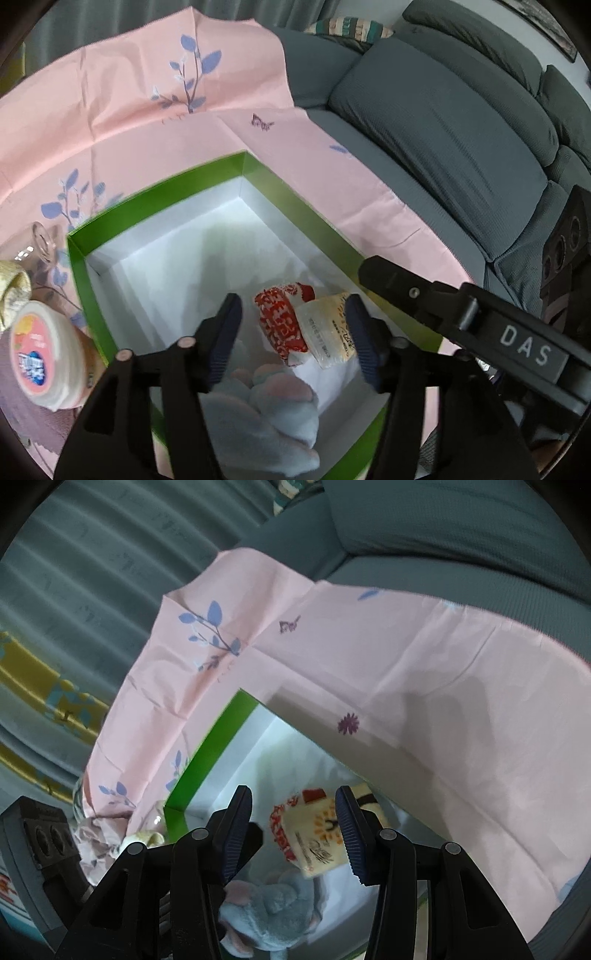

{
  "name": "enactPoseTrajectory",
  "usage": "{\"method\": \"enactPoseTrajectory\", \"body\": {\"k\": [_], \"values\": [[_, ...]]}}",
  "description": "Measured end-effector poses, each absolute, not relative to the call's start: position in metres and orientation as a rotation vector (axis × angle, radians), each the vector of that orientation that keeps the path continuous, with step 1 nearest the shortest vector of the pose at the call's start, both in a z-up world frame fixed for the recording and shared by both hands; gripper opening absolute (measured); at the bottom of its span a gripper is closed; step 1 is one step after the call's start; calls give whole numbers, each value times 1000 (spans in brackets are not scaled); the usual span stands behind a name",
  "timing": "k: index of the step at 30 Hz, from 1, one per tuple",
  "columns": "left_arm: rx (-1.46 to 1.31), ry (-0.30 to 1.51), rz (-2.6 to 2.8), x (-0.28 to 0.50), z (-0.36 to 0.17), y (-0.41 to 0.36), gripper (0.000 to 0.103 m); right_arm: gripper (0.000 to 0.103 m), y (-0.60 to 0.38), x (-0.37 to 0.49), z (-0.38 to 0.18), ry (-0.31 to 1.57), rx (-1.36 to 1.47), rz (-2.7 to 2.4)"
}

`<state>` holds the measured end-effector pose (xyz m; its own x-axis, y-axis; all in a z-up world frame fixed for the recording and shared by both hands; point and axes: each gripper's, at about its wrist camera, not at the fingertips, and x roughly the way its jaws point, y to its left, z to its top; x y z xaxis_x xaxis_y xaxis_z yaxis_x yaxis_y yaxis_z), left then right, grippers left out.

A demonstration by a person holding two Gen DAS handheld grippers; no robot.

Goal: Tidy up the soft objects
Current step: 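Lower the carton into the box and open the right gripper, then move the right gripper back to the pile of soft items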

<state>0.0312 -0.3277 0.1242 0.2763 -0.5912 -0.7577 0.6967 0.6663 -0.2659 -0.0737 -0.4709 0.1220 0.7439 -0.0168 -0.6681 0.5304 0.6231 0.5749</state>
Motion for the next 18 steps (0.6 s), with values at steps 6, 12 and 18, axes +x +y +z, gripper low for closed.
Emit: {"method": "enactPoseTrajectory", "body": {"k": [6, 12, 18], "values": [[116, 853, -832, 19, 151, -305, 80, 68, -459, -81, 144, 617, 795, -306], [77, 790, -798, 13, 174, -271, 90, 92, -433, -80, 169, 567, 711, -249], [13, 742, -775, 9, 191, -223, 102, 102, -403, -77, 188, 556, 632, -192]]}}
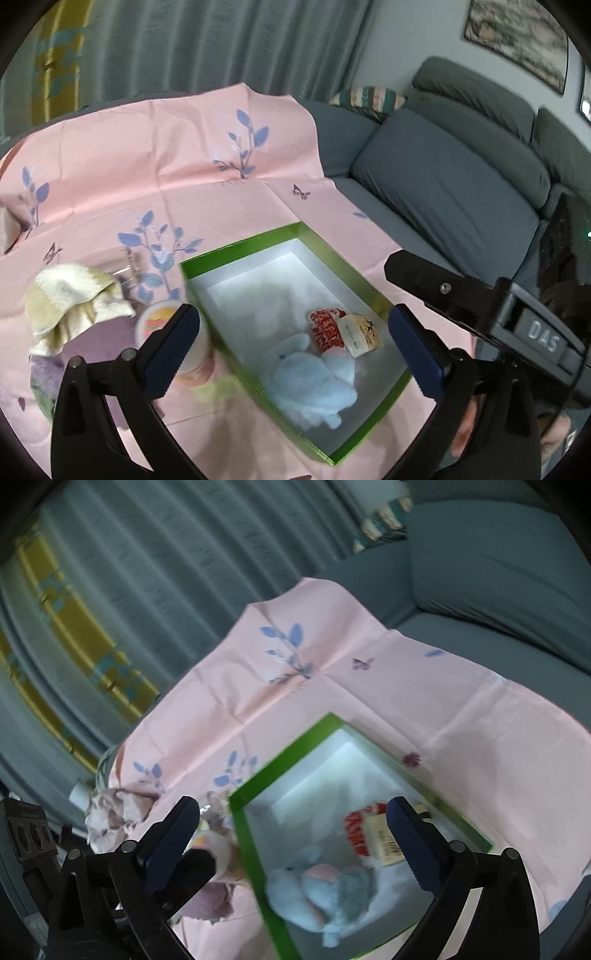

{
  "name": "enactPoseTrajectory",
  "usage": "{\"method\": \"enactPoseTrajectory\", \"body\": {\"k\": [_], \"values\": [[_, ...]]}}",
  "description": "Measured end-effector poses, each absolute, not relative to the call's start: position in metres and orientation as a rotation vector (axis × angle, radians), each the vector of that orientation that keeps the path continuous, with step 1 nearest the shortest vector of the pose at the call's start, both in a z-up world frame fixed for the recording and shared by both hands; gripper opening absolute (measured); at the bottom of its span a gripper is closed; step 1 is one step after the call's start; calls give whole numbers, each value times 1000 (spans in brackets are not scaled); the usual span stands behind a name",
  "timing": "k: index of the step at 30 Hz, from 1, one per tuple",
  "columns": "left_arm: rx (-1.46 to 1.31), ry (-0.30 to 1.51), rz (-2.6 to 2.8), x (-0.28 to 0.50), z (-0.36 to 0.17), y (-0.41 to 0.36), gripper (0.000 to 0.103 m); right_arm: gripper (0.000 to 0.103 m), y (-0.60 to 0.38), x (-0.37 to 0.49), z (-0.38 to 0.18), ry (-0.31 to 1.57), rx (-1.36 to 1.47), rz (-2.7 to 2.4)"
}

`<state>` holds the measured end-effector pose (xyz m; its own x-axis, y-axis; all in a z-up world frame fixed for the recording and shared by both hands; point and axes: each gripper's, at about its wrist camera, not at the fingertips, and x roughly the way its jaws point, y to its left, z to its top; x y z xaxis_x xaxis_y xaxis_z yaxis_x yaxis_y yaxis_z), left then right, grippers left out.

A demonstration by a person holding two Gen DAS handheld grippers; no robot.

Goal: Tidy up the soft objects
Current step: 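Move the right gripper back to the pile of soft items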

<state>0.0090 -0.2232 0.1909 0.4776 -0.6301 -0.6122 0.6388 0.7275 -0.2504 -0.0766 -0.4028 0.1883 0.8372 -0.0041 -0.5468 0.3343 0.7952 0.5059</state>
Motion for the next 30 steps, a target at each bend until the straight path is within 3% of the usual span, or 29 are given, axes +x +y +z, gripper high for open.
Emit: {"method": "enactPoseTrajectory", "body": {"k": [16, 21, 30], "values": [[-156, 730, -443, 18, 173, -25, 102, 102, -319, -49, 203, 615, 454, -41], [-257, 749, -296, 26, 140, 54, 102, 102, -296, -38, 199, 643, 433, 16], [-360, 857, -108, 44, 75, 117, 102, 102, -199, 12, 195, 745, 284, 139]]}}
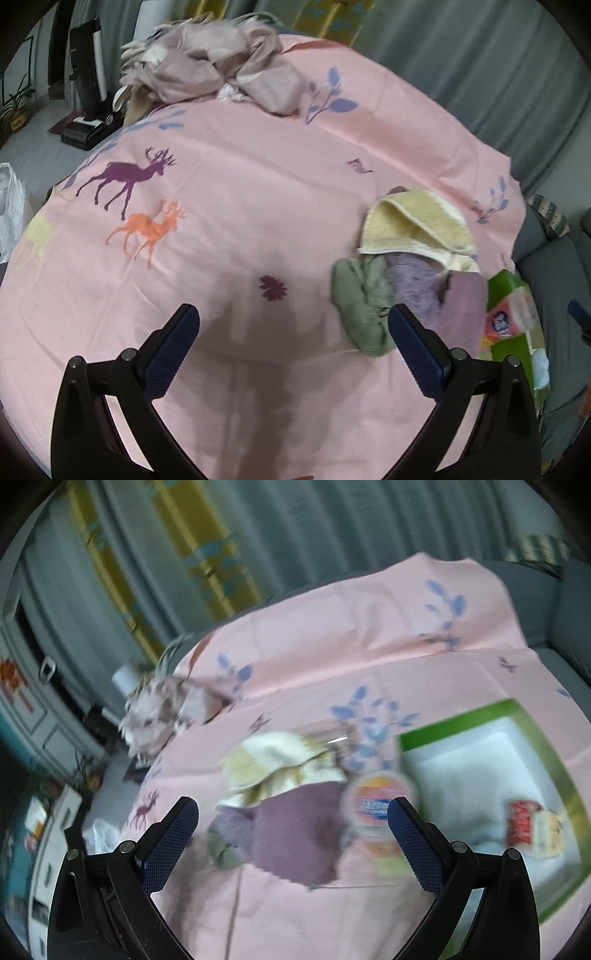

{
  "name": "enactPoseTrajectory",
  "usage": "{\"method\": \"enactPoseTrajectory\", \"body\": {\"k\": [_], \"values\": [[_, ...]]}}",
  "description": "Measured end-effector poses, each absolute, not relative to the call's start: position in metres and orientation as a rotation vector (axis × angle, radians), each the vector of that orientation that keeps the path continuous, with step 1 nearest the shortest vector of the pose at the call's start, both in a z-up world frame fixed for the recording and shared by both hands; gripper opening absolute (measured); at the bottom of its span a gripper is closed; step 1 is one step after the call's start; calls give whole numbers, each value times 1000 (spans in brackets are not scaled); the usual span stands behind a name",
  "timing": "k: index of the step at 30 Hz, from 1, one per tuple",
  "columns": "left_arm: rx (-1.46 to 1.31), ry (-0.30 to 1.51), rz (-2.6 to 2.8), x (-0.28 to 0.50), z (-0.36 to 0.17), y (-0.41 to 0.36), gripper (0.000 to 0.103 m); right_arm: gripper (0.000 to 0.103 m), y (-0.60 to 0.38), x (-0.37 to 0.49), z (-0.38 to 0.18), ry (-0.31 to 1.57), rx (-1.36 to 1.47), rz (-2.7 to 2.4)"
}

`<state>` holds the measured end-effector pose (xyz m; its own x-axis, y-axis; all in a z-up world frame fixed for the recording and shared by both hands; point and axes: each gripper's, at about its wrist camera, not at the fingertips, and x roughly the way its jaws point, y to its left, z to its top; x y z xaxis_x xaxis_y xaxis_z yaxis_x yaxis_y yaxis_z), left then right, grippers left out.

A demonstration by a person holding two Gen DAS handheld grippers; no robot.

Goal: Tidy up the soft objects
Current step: 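Move the right gripper back to the pile of soft items, then grasp the yellow terry towel with the right gripper and lift it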

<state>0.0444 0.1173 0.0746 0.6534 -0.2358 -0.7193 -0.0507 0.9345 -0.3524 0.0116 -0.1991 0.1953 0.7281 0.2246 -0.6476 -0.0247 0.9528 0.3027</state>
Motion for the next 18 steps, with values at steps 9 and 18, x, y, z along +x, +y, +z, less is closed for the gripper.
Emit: {"method": "enactPoseTrajectory", "body": {"k": [9, 18], "values": [[-371, 825, -94, 39, 79, 125, 102, 102, -107, 125, 157, 929, 81, 43], [-391, 836, -103, 42, 77, 128, 102, 56, -103, 174, 109, 1077, 21, -62]]}}
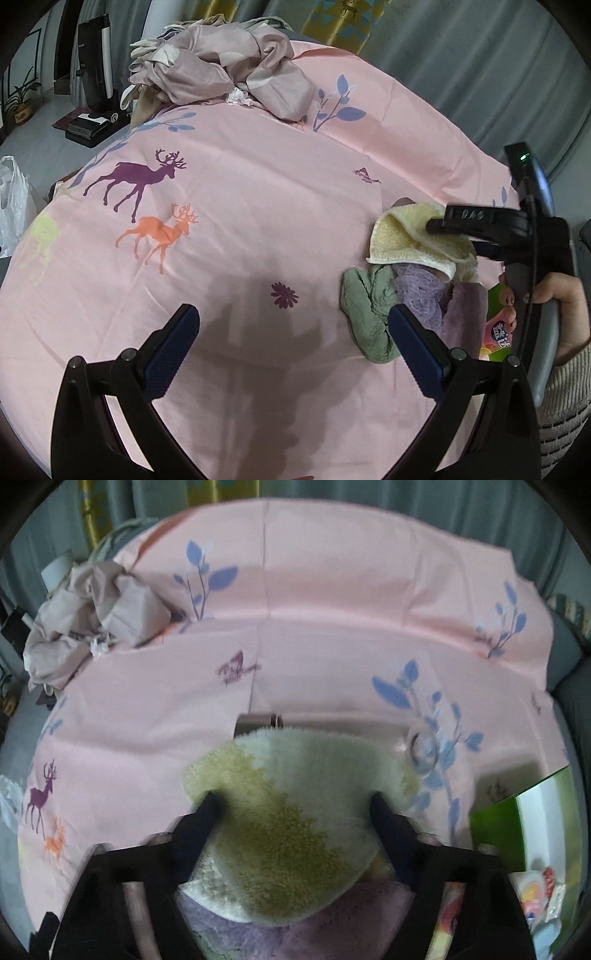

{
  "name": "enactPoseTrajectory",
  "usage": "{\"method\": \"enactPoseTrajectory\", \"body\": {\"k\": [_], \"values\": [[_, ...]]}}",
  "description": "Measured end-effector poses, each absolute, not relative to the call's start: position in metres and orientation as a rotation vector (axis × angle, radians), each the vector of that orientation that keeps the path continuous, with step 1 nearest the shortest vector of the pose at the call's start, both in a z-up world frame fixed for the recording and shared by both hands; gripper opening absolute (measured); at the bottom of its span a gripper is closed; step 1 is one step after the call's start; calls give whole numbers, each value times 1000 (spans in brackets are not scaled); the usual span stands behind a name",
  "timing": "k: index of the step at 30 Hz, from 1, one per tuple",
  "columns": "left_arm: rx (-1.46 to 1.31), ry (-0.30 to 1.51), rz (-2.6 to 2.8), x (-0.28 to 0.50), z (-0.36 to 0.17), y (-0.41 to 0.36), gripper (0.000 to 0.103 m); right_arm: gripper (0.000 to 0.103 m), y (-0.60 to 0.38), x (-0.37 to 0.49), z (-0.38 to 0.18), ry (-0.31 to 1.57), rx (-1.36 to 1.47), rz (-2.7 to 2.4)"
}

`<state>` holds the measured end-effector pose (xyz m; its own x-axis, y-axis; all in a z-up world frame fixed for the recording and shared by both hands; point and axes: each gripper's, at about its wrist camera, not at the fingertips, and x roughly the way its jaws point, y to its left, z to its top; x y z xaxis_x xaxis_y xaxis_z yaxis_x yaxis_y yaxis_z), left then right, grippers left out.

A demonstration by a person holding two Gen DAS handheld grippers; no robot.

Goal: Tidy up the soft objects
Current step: 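Grasp the yellow terry towel with the right gripper and lift it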

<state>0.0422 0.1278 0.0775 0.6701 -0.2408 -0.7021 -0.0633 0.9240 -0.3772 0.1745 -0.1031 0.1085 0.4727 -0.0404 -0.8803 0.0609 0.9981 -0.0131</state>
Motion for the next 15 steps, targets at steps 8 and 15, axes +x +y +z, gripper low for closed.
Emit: {"method": "enactPoseTrajectory", "body": {"k": [8, 15], "values": [[-389, 833, -113, 41, 78, 126, 102, 22, -127, 153, 144, 966, 115, 9], [-401, 829, -102, 41, 79, 129, 102, 22, -147, 92, 228, 777, 168, 101]]}}
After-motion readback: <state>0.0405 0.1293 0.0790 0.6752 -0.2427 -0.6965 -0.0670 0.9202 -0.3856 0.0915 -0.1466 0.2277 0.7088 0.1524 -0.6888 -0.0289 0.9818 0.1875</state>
